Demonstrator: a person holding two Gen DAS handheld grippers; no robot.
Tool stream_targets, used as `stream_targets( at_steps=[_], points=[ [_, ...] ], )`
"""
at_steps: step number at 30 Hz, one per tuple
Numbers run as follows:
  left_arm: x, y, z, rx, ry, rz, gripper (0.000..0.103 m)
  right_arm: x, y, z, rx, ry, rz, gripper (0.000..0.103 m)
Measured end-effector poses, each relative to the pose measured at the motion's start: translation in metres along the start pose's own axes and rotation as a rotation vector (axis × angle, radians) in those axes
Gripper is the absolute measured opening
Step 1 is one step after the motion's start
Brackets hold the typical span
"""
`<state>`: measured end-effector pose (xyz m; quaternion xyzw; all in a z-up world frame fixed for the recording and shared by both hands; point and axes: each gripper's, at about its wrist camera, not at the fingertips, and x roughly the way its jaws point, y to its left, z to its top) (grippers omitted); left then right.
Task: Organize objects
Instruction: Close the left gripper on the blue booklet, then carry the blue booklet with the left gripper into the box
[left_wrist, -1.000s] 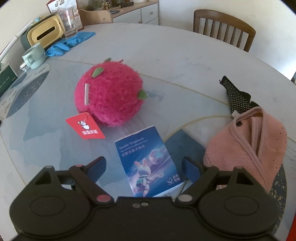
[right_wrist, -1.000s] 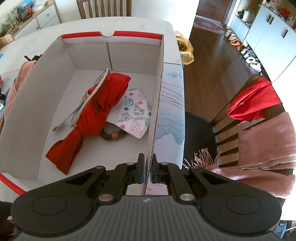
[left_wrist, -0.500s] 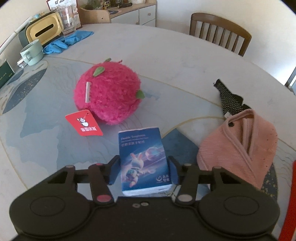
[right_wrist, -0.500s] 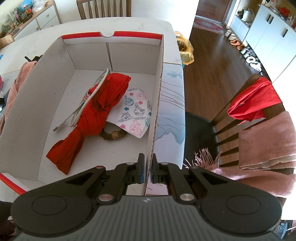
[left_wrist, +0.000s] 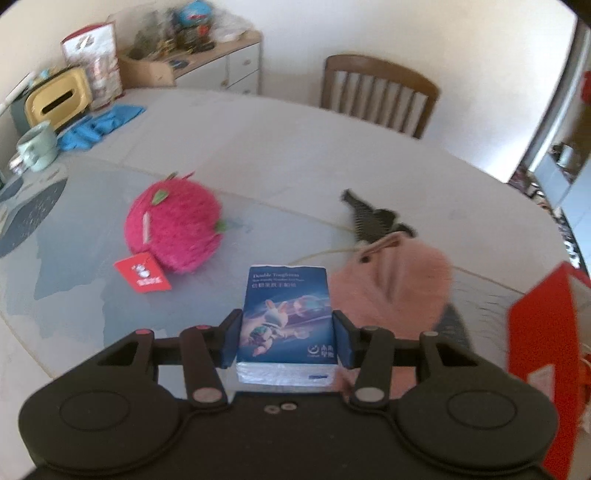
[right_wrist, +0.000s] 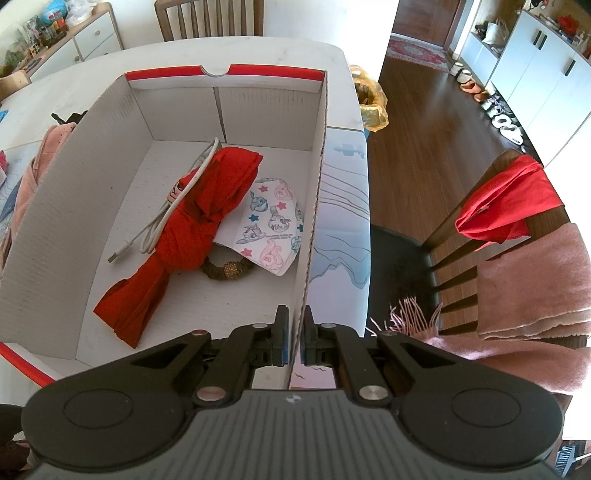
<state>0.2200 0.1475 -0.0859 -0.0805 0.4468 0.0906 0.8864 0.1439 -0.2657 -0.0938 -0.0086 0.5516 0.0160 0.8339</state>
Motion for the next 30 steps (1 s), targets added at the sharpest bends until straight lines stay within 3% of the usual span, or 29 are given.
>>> stream_targets(
  at_steps=[17,30],
  points=[
    [-0.071,-0.104,-0.005,0.209,-0.089,-0.297,0.048,-0.001,-0.001,0.000,-0.003,-0.010,0.006,0.005],
    [-0.085,-0.200,-0.037,0.432,-0.071,-0.428,0.048,0.001,-0.002,-0.001,-0.008,-0.016,0.015,0.005]
  ],
)
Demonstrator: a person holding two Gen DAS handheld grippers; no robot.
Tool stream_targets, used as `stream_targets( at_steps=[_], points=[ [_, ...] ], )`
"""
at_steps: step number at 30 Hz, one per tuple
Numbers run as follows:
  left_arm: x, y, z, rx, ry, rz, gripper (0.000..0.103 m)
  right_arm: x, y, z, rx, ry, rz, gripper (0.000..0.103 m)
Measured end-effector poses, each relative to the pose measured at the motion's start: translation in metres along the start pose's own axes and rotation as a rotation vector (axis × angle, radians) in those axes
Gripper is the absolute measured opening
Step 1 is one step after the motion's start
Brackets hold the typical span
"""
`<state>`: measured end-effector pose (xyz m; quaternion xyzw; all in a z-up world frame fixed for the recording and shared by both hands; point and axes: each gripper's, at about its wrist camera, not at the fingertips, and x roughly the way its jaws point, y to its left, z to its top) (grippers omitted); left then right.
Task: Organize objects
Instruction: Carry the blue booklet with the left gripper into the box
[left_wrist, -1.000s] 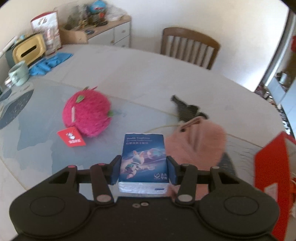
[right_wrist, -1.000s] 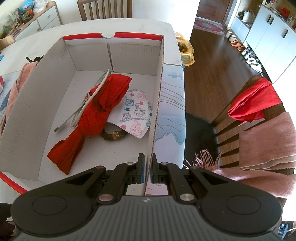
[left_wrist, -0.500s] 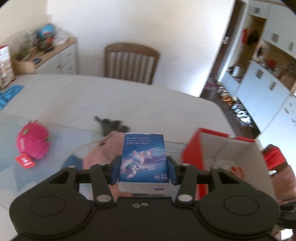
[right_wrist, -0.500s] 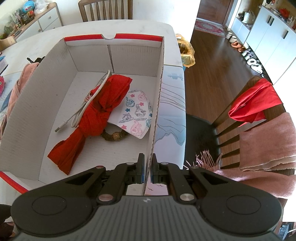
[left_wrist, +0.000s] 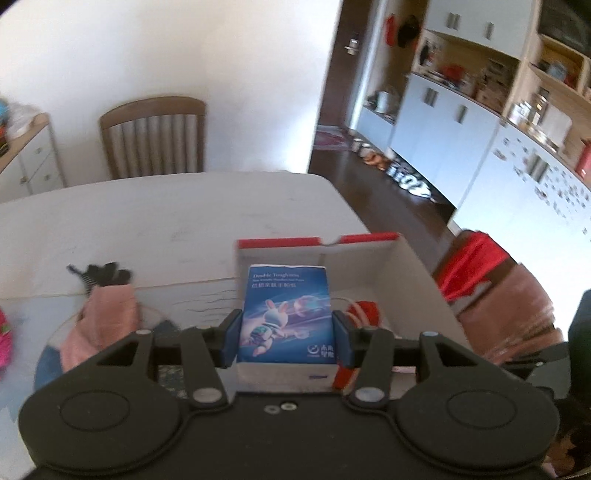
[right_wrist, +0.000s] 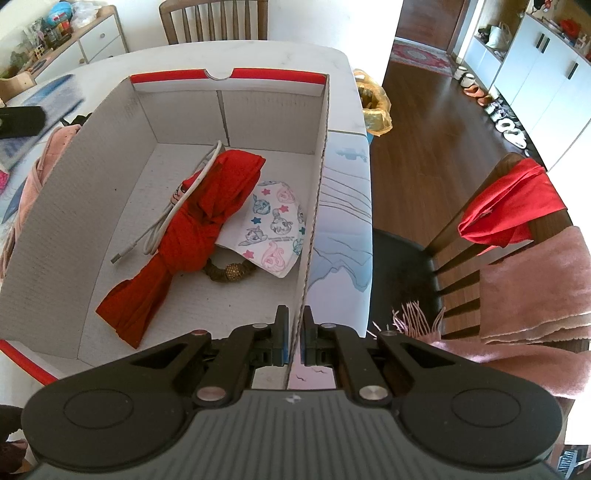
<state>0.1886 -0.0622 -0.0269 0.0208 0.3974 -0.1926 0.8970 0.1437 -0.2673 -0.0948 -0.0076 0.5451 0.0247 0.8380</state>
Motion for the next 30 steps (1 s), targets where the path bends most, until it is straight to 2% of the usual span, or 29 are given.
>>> stream_targets(
  at_steps=[7,13,19,27,30],
  points=[
    [0.015,-0.030,0.000,0.078,-0.001,-0.002,0.048,0.000,-0.002,-0.001,0.001,-0.002,0.007,0.005],
    [0.033,-0.049,-0.005,0.141,0.011,0.038,0.048,0.001,-0.002,-0.001,0.000,-0.003,0.011,0.005],
    [0.056,-0.056,-0.015,0.181,0.052,0.096,0.048,0.001,-0.002,-0.001,-0.002,-0.004,0.011,0.005],
    [0.081,-0.052,-0.025,0.188,0.127,0.129,0.048,0.001,-0.003,-0.002,-0.002,-0.004,0.012,0.005],
    [0.089,-0.057,-0.029,0.241,0.147,0.150,0.048,0.001,-0.003,-0.002,-0.002,-0.004,0.012,0.005]
  ],
)
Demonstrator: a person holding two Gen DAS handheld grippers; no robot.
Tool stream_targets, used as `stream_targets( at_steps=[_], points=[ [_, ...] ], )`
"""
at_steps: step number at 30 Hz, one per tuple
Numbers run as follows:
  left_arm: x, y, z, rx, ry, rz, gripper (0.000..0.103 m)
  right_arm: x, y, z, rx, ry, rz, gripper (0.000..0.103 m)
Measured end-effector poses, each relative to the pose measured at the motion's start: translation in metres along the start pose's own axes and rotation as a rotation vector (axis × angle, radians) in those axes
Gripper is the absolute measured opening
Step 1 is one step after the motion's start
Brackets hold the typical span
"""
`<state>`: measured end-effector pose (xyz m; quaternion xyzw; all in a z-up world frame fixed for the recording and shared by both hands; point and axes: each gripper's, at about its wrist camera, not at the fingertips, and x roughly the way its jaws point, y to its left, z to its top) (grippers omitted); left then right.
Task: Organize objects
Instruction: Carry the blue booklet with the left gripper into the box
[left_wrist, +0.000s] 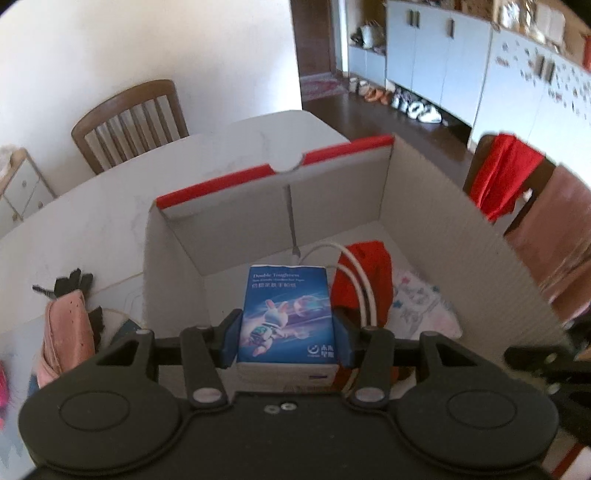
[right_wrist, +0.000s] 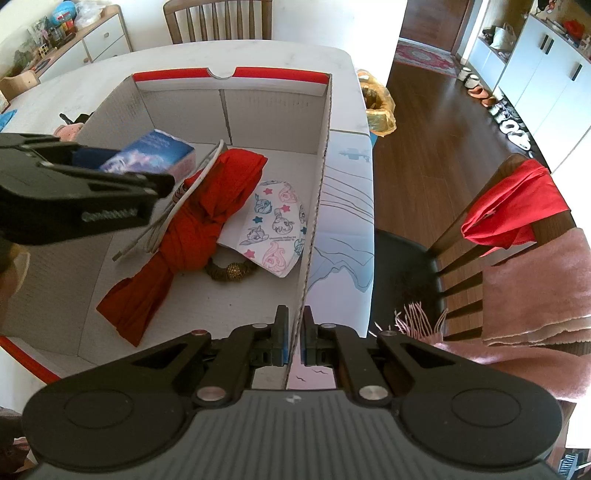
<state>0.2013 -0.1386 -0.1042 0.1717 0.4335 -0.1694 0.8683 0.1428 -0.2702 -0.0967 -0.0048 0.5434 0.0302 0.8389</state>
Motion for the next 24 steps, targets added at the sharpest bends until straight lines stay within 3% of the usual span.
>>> stream_targets(
  at_steps=[15,24],
  points=[
    [0.020,0.002,-0.002,0.012,0.106,-0.040,0.048,0.002,0.000,0.000,0.003,0.000,0.004,0.006],
    [0.018,0.006,-0.003,-0.003,0.116,-0.058,0.050,0.003,0.000,0.000,0.006,0.000,0.007,0.005]
  ],
)
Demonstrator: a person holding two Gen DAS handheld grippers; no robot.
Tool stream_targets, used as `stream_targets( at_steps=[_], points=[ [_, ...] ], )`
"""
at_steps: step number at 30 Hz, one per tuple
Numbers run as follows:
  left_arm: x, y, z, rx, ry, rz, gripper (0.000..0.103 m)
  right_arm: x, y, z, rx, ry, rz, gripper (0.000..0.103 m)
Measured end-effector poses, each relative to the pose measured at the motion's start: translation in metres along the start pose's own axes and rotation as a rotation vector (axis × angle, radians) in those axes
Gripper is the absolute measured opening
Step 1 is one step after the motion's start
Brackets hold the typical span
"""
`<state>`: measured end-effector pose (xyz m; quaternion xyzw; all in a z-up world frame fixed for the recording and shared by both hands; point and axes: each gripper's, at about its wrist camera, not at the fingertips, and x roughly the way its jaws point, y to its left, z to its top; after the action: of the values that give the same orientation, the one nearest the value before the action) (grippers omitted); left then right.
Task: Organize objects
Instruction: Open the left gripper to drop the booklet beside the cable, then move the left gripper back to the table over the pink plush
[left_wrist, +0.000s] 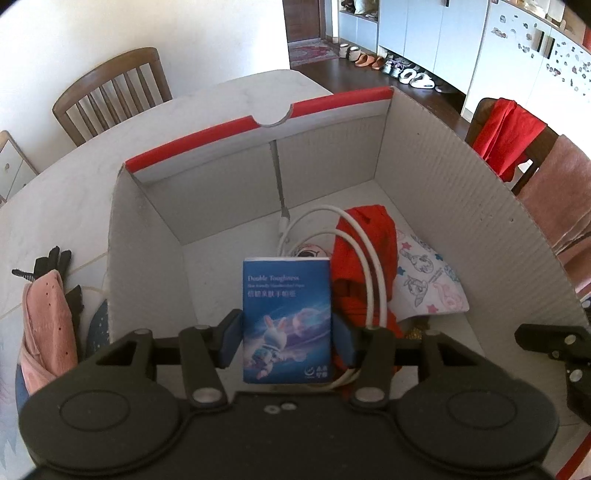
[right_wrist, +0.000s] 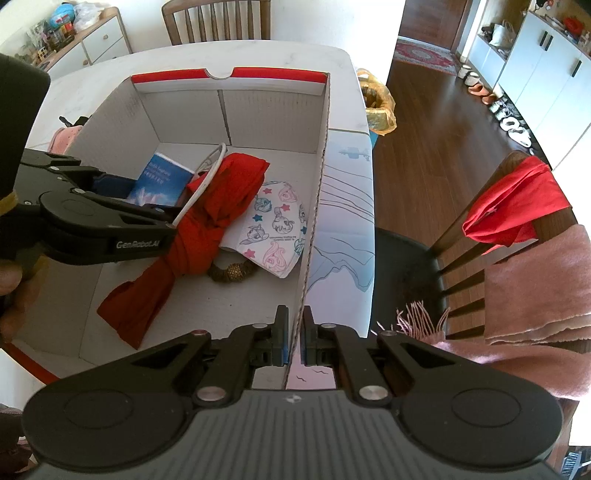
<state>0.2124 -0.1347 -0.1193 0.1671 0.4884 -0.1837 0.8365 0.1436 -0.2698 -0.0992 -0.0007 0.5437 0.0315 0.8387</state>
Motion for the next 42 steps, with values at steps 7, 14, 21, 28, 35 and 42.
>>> stream_targets(
  at_steps=[7,14,21,28,35,42],
  points=[
    [-0.009,-0.001,0.001,-0.004,-0.025,-0.027,0.058,0.000,-0.001,0.000,0.004,0.001,0.001,0.005],
    [-0.030,0.003,0.001,-0.031,-0.081,-0.054,0.065,0.000,-0.001,0.001,0.004,0.000,0.001,0.005],
    [-0.053,0.015,-0.001,-0.076,-0.126,-0.074,0.068,-0.001,-0.001,0.001,0.004,0.000,0.000,0.005],
    [-0.077,0.033,-0.006,-0.127,-0.179,-0.085,0.072,-0.002,-0.002,0.001,0.002,0.000,-0.003,0.005],
    [-0.099,0.057,-0.016,-0.171,-0.229,-0.058,0.076,-0.004,-0.002,-0.001,-0.001,0.001,-0.009,0.005],
    [-0.111,0.089,-0.028,-0.228,-0.246,-0.013,0.081,-0.004,-0.002,-0.002,-0.002,0.001,-0.012,0.005]
  ],
)
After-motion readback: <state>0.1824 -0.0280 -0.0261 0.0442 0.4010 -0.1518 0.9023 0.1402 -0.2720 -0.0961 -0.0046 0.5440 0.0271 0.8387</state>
